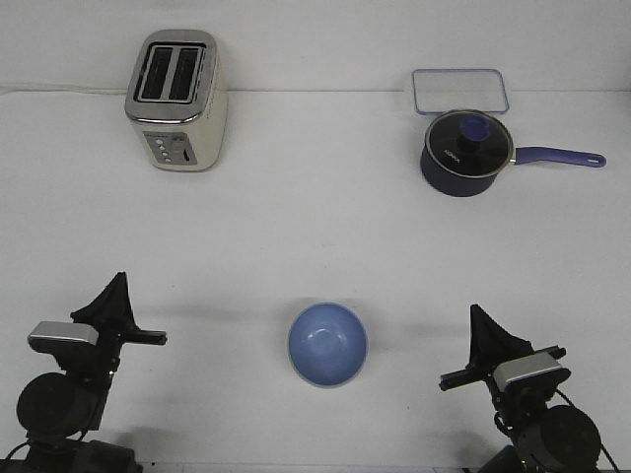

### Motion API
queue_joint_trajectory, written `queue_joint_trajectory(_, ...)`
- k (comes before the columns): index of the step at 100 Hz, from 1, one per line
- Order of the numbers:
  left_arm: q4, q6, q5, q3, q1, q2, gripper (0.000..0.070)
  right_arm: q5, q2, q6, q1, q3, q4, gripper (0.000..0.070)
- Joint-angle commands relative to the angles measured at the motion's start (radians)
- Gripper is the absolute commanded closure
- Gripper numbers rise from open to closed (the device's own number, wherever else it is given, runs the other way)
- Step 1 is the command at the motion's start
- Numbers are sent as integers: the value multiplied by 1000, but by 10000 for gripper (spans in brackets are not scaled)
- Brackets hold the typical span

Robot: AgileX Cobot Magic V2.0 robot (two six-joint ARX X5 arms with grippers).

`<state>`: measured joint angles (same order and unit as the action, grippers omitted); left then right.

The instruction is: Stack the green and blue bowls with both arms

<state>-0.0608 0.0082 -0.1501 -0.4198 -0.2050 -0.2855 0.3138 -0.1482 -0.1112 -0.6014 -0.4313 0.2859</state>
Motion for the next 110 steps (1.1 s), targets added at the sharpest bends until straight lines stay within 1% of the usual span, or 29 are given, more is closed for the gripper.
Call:
queue_joint_trajectory(1,-18,-15,1,-13,-1,10,685,-2,-2,-4,-6,0,-10,700)
queue_joint_trajectory(60,-16,-16,0,-13,-1,22,685,1,-2,-4,-6,0,-10,700)
queue_joint_trajectory(67,-16,34,0,-13,0,22,685,1,-2,-4,-6,0,-10,700)
queue_joint_trajectory(76,-16,27,6,0,20,22,685,1,-2,-4,-6,0,-10,700)
queue_joint_trajectory(80,-17,27,31,16,38,28,685,1,-2,-4,-6,0,-10,700)
queue_joint_trajectory(85,-29,30,84,50,65,41,685,1,-2,-4,-6,0,-10,700)
queue_joint_trajectory(95,-93,29,183,146,120,84,685,1,-2,-4,-6,0,-10,700)
queue_joint_trajectory(101,-129,19,212,206,142,119,685,1,-2,-4,-6,0,-10,700)
queue_joint_trajectory(110,-158,-13,214,284,160,179,685,1,-2,-4,-6,0,-10,700)
